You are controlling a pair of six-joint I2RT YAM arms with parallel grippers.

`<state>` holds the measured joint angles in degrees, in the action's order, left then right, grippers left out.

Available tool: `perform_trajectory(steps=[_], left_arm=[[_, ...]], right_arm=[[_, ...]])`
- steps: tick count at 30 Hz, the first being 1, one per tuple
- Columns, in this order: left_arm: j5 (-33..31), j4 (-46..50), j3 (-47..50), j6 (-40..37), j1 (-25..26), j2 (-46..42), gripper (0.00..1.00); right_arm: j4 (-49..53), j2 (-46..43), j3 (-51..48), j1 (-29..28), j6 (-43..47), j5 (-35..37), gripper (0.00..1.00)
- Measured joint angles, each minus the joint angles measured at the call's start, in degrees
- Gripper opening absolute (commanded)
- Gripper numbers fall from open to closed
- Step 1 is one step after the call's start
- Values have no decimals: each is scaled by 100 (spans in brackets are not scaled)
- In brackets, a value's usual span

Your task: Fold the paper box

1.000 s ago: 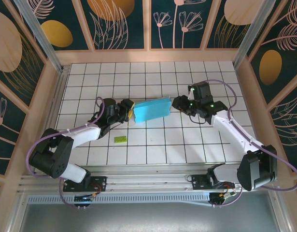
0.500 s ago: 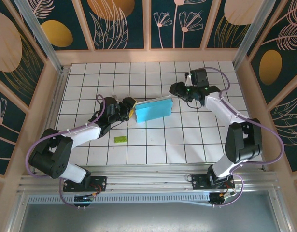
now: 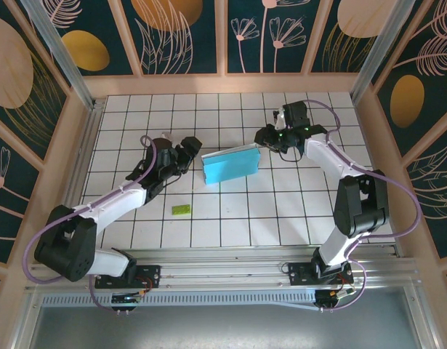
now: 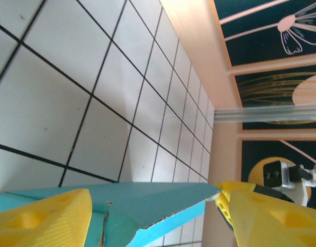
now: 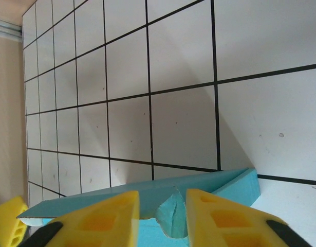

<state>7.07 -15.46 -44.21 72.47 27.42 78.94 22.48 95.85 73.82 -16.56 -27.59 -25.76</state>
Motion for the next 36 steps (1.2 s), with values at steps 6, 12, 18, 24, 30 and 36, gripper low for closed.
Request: perform_trajectory(steps=[6,12,18,24,30,36], left_arm=[[-269,437,-70,-249,0,-15,68],[-142,562,-160,-503,0,205,61],[127,573,-365,-872,4,378,59],[190,684,-710,-1834,17,444,61],[286,776,-833,-2970,35,450,63],[166,1097,-962,-3792,35,509,64]], right_arm=[[-98,-2,-63,-4,-35,-2,20],[-109,-7,-63,-4,-9,50,19],[-74,-57,-66,-4,33,105,17],[140,-166,-76,-48,186,313,22],[199,-201,-76,-173,485,448,26],[308,-201,72,-236,667,535,28]])
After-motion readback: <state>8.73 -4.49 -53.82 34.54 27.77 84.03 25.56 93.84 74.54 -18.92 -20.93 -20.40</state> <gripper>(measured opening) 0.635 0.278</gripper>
